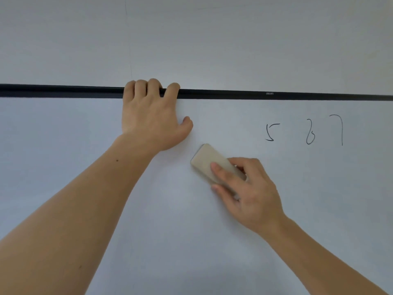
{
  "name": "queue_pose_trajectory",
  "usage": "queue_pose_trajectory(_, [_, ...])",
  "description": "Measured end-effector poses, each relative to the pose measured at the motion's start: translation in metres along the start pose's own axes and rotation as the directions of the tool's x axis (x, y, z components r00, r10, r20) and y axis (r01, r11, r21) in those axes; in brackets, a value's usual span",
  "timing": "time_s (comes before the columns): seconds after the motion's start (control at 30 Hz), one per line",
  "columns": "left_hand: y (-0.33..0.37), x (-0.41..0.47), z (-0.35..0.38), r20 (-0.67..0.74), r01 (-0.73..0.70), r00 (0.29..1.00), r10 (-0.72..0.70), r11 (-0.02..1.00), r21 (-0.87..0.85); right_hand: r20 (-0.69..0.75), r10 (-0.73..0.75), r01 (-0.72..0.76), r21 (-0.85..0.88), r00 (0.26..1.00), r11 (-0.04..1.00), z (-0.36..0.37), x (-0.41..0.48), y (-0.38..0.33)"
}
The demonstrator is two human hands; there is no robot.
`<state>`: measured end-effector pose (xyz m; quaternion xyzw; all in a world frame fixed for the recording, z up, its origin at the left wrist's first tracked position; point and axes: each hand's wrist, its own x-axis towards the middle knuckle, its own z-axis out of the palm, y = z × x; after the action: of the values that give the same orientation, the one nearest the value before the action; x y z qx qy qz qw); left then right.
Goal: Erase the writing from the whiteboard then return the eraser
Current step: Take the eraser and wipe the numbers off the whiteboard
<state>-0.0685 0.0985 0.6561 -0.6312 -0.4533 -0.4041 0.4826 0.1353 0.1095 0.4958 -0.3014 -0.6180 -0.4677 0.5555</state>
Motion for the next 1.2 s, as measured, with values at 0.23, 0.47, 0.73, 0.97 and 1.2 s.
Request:
queue_pose_trajectory(0.23, [0.047, 0.016, 0.006, 0.008, -0.05, 0.999, 0.051, 0.998, -0.046, 0.076, -0.157, 0.159, -0.009, 0.985, 0.987, -0.018, 0.002, 0.055])
queue_pose_trajectory(0.47, [0.097, 0.031, 0.022, 0.0, -0.014, 1.0, 0.014, 1.0, -0.027, -0.006, -0.017, 0.016, -0.106, 1.0, 0.994, -0.034, 0.02, 0.146])
queue_pose_trajectory(0.73, [0.123, 0.034, 0.031, -0.078, 0.098, 0.992, -0.098, 0.995, -0.011, -0.118, 0.247, -0.246, 0.023, 0.962, 0.969, -0.029, 0.025, 0.163])
queue_pose_trajectory(0.97, [0.137, 0.035, 0.033, -0.07, 0.181, 0.981, -0.182, 0.983, -0.016, 0.069, -0.265, 0.249, 0.178, 0.962, 0.952, -0.033, -0.02, 0.141])
queue_pose_trajectory(1.2, [0.142, 0.035, 0.033, -0.052, 0.201, 0.978, -0.2, 0.98, 0.0, -0.087, 0.244, -0.241, 0.042, 0.966, 0.97, -0.044, 0.014, 0.219])
